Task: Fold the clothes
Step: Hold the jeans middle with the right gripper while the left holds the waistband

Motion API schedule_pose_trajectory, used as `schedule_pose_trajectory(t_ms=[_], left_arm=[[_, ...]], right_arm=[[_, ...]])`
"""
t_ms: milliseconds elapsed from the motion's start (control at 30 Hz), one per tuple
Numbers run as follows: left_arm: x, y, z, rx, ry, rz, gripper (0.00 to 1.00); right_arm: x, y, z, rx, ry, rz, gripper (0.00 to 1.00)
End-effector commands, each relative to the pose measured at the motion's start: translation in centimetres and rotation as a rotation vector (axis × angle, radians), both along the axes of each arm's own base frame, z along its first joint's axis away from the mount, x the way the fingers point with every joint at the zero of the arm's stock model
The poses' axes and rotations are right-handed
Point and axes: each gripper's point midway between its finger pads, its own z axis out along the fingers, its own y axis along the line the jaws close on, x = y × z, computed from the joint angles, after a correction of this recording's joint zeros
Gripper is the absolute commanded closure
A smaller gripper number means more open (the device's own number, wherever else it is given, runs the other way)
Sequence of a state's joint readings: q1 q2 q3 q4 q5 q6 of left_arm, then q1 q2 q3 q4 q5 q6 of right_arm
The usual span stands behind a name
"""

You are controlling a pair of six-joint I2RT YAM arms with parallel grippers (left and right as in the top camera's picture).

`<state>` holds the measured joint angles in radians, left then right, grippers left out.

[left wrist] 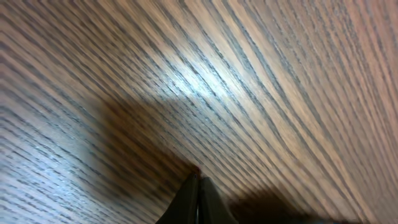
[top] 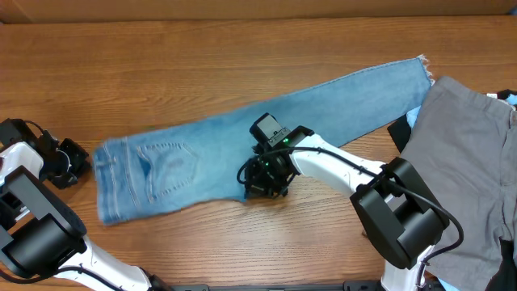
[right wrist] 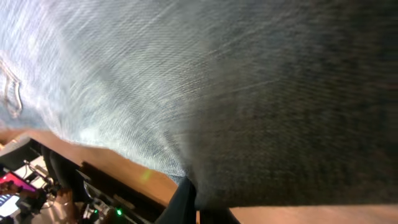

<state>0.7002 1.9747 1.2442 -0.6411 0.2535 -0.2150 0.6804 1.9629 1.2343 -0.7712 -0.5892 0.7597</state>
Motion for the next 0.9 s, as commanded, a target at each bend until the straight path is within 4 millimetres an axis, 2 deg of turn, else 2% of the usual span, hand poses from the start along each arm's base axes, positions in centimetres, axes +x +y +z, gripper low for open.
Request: schedule_pose_trajectory(t_ms=[0, 33, 133, 233, 300, 400, 500, 600, 733, 867], left_arm=[[-0.4, -0.1, -0.3, 0.02, 0.018, -0.016, 0.96], [-0.4, -0.1, -0.3, 0.018, 0.018, -0.01, 0.96], [0.1, -1.0, 0.0, -0.029, -0.013, -0.021, 0.96], [1.1, -2.8, 1.0, -0.149, -0.093, -0.039, 0.94], [1.3, -3.2, 1.5, -0.191, -0.122, -0.043, 0.92], [1.6, -4.3, 2.3, -0.266, -0.168, -0.066, 0.9], [1.1, -4.6, 2.2, -0.286, -0.147, -0.061, 0.9], [0.7, -4.6, 1.9, -0.26, -0.121, -0.079, 0.88], [0.4, -4.3, 1.4, -0.217, -0.08, -0.085, 0.88], [-0.7, -4.1, 0.1, -0.135, 0.018, -0.09, 0.88]], right_arm=[[0.9, -0.3, 0.6, 0.022, -0.003, -0.019, 0.9], [1.0, -0.2, 0.9, 0.039, -0.012, -0.009, 0.79], [0.8, 0.2, 2.0, 0.095, -0.011, 0.016, 0.66], [-0.2, 0.6, 3.1, 0.144, 0.046, 0.024, 0.6], [-0.5, 0.5, 3.0, 0.135, 0.06, 0.022, 0.59], [-0.5, 0.4, 2.7, 0.105, 0.058, 0.007, 0.6], [-0.5, 0.6, 2.6, 0.094, 0.05, 0.005, 0.7], [-0.1, 0.6, 2.4, 0.087, 0.031, -0.007, 0.72], [0.4, 0.8, 2.5, 0.099, 0.008, -0.005, 0.8], [1.1, 1.3, 3.0, 0.135, -0.06, 0.028, 0.8]])
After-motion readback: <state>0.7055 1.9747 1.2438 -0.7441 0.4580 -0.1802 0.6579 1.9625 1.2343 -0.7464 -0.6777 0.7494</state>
